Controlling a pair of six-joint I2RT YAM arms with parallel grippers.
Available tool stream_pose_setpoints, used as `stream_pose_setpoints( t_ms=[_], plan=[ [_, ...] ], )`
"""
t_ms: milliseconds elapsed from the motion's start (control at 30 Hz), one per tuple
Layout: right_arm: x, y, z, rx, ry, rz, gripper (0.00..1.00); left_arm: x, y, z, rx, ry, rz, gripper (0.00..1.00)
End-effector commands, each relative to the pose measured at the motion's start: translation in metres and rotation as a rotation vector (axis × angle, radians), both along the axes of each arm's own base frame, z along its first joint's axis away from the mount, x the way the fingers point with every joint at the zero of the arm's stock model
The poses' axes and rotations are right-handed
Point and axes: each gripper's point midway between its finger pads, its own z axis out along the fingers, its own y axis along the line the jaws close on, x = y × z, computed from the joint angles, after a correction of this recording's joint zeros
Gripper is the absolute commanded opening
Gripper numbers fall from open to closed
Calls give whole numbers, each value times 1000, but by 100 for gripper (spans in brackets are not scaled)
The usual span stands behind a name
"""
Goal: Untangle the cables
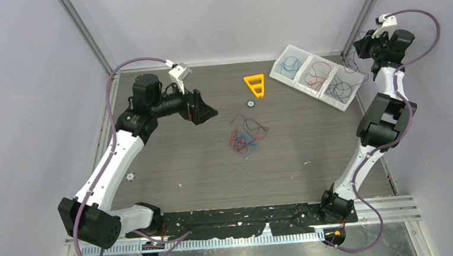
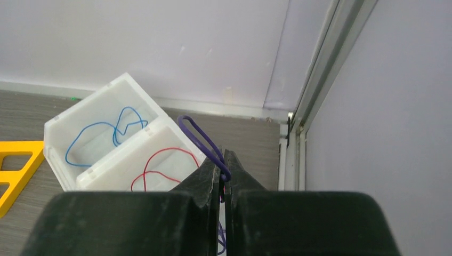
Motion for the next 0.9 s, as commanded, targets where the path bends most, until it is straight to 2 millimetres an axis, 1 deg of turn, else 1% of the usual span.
stream_pose_setpoints(
  t_ms=[0,33,67,100,133,233,367,400,433,467,567,600,633,700,767,800,867],
  plan=[
    [2,8,-2,14,-29,11,5,5,5,1,-1,-1,16,100],
    [0,10,-7,16,-18,16,5,6,5,1,-3,2,19,100],
    [-2,14,-21,28,11,19,5,6,5,0,-4,4,19,100],
    [-5,14,-26,22,26,10,5,6,5,-1,-6,8,21,100],
    [-7,16,-36,19,49,7,5,7,5,-1,-7,9,22,99],
    [-13,11,-59,12,107,-41,5,7,5,-2,-9,12,20,100],
    [-16,8,-98,-9,229,-63,5,7,5,-4,-9,11,22,100],
    [-20,10,-111,-1,278,-61,6,7,5,-5,-9,14,21,100],
    [-19,9,-114,-10,294,-72,6,8,4,-6,-9,16,20,100],
    [-21,9,-122,-22,320,-80,7,8,5,-6,-9,18,22,99],
    [-21,14,-132,-62,356,-84,9,7,5,-7,-8,19,24,100],
    [-23,13,-140,-77,385,-90,9,7,6,-8,-7,20,27,100],
    [-23,16,-143,-87,397,-92,9,7,6,-9,-7,20,27,99],
    [-27,10,-160,-110,456,-135,9,7,7,-10,-8,22,31,100],
    [-27,9,-167,-125,485,-146,6,8,7,-10,-8,23,32,100],
    [-31,8,-173,-131,517,-158,6,8,7,-10,-8,25,33,99],
    [-31,9,-180,-147,549,-161,5,9,7,-11,-8,26,36,100]
  ],
)
